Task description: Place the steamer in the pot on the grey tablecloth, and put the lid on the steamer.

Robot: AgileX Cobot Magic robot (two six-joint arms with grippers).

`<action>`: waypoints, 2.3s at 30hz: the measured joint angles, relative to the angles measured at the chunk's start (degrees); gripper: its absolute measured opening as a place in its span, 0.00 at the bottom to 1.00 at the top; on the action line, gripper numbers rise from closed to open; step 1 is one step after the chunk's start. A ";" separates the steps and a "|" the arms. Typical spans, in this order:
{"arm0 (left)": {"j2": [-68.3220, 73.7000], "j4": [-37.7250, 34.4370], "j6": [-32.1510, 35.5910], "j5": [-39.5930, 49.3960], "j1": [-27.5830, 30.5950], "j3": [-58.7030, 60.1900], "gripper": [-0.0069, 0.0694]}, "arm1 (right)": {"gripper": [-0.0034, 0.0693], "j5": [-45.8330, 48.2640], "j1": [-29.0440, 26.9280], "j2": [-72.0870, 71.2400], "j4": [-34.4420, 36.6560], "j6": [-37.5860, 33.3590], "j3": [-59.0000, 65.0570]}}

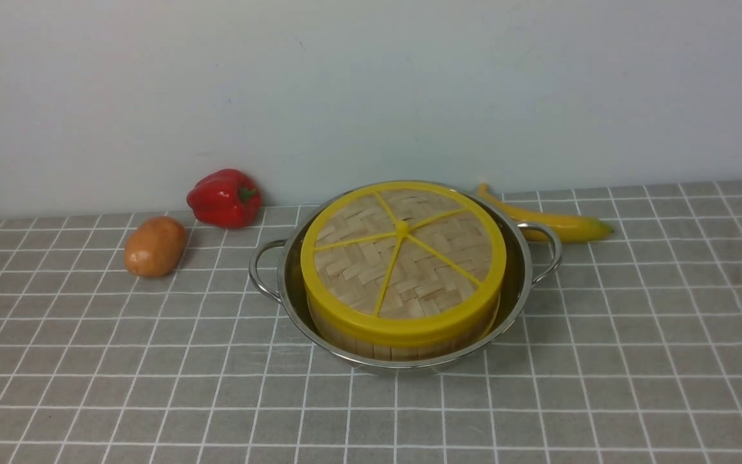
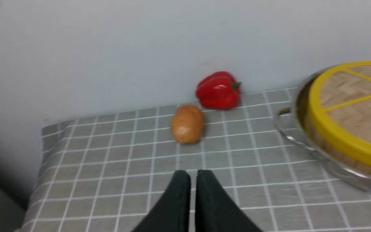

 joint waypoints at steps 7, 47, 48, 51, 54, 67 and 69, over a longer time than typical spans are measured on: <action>-11.23 -0.70 -0.12 -10.94 6.62 18.23 0.13 | 0.28 -0.06 0.00 0.00 0.02 0.00 0.00; -20.45 -1.37 0.21 -19.20 6.77 34.17 0.22 | 0.38 -0.11 0.00 0.00 0.02 0.00 0.00; -20.45 -1.37 0.21 -19.20 6.77 34.17 0.22 | 0.38 -0.11 0.00 0.00 0.02 0.00 0.00; -20.45 -1.37 0.21 -19.20 6.77 34.17 0.22 | 0.38 -0.16 -2.18 -0.07 0.42 0.00 0.00; -20.45 -1.37 0.21 -19.20 6.77 34.17 0.23 | 0.38 -0.81 -8.73 -0.09 1.80 0.00 0.25; -20.52 -1.37 0.21 -19.20 6.77 34.17 0.25 | 0.38 -22.51 -25.90 -9.82 5.10 1.16 20.25; -20.54 -1.37 0.21 -19.20 6.77 34.17 0.26 | 0.38 -24.06 -25.90 -12.21 5.42 1.44 23.45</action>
